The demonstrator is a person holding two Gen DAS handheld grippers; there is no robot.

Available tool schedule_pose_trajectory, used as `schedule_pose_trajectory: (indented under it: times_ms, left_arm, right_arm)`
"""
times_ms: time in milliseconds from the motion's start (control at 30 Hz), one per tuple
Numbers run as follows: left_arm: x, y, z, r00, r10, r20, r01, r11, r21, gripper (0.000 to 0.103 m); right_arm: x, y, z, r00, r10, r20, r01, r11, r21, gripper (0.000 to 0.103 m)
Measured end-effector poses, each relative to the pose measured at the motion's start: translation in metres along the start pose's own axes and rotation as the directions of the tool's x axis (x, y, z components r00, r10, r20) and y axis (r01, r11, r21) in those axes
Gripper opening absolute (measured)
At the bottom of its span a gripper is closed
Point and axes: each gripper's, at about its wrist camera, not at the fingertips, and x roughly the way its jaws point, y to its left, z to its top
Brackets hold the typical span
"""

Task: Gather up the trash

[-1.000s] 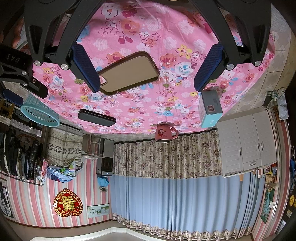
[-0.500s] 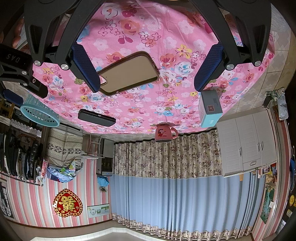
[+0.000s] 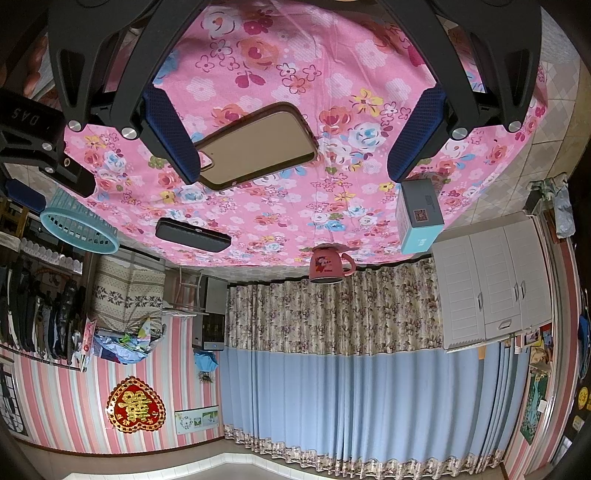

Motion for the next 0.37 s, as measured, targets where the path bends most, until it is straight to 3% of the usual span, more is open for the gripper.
schedule_pose_trajectory:
  times_ms: [367]
  left_arm:
    - [0.0037, 0.0041, 0.0016, 1.000, 0.000, -0.006, 0.000, 1.000, -0.004, 0.098]
  right_arm:
    - [-0.0003, 0.0002, 0.0002, 1.000, 0.000, 0.000, 0.000, 1.000, 0.001, 0.099]
